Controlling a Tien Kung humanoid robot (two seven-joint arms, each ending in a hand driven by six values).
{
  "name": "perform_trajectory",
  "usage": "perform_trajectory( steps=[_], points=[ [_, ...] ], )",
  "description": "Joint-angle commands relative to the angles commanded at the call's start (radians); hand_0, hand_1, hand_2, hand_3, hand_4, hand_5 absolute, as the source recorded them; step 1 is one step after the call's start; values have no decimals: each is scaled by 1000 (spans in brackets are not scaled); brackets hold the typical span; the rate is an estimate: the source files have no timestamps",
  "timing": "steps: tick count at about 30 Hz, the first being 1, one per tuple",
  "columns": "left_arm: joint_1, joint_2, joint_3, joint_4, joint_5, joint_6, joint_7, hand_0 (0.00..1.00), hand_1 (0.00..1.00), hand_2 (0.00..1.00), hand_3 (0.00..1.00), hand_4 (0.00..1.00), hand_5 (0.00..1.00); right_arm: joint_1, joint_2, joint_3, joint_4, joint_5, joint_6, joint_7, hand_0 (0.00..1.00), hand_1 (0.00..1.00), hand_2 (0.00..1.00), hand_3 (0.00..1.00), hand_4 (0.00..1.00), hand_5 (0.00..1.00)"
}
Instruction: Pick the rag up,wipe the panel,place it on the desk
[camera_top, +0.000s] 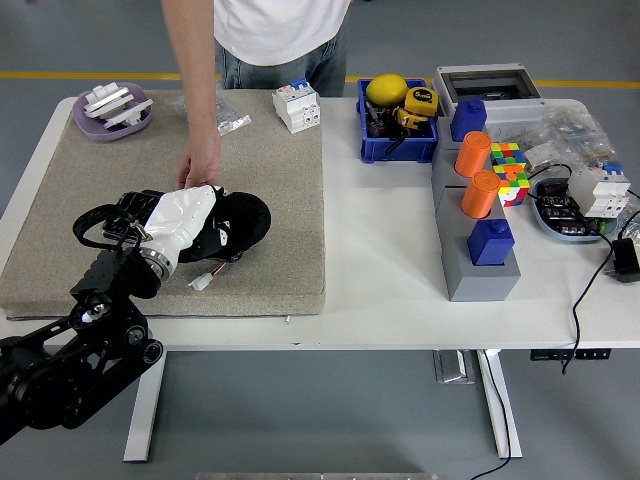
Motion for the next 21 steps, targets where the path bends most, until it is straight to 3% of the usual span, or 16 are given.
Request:
perform_trajectory(
  steps=[13, 21],
  points=[
    [-3, 28, -62, 78, 22, 12, 30, 316, 515, 655, 524, 24, 2, 2, 1, 5, 2, -4, 0, -1, 751, 620, 621, 557, 907, 424],
    [-4, 35, -123, 162, 19, 27, 43, 319, 515, 651, 526, 66, 2, 1, 1, 7, 3, -7, 0, -2, 750, 620, 618, 556, 907, 423]
  ],
)
